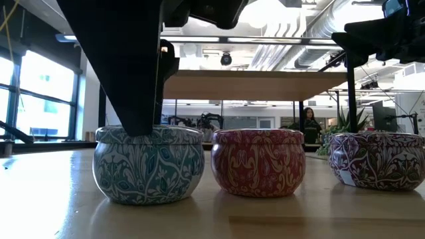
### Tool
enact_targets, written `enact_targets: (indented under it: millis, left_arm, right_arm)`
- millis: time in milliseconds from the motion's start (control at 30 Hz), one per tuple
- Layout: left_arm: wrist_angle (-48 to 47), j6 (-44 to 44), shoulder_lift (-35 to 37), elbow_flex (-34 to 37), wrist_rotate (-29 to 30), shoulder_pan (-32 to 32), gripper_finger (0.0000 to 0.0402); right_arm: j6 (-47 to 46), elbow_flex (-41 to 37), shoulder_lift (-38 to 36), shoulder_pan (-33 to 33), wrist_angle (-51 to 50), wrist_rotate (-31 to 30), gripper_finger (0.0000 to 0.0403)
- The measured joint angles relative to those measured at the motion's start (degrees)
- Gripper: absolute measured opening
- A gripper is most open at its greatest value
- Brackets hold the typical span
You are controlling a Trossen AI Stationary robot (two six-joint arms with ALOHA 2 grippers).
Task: Pick & Place candle stick holders
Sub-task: Put the blue scented candle on the shelf
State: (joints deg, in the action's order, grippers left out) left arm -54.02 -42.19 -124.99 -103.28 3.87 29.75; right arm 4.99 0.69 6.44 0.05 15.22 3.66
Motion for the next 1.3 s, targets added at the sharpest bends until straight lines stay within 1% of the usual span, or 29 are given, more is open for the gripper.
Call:
enact_targets:
  millis: [867,1300]
  left_arm:
    - [0.16,0.93,-0.5,-0.09,0.98,-0.08,0.0303]
    - [1.73,1.88,-1.14,-0.11,0.75,-0.13,0.0303]
  right_arm:
    - [-0.02,0.0,0.0,0.0,-0.25,0.0,0.0165]
    - [-0.02,0.0,-0.01,0.0,-0.42,0.0,0.0165]
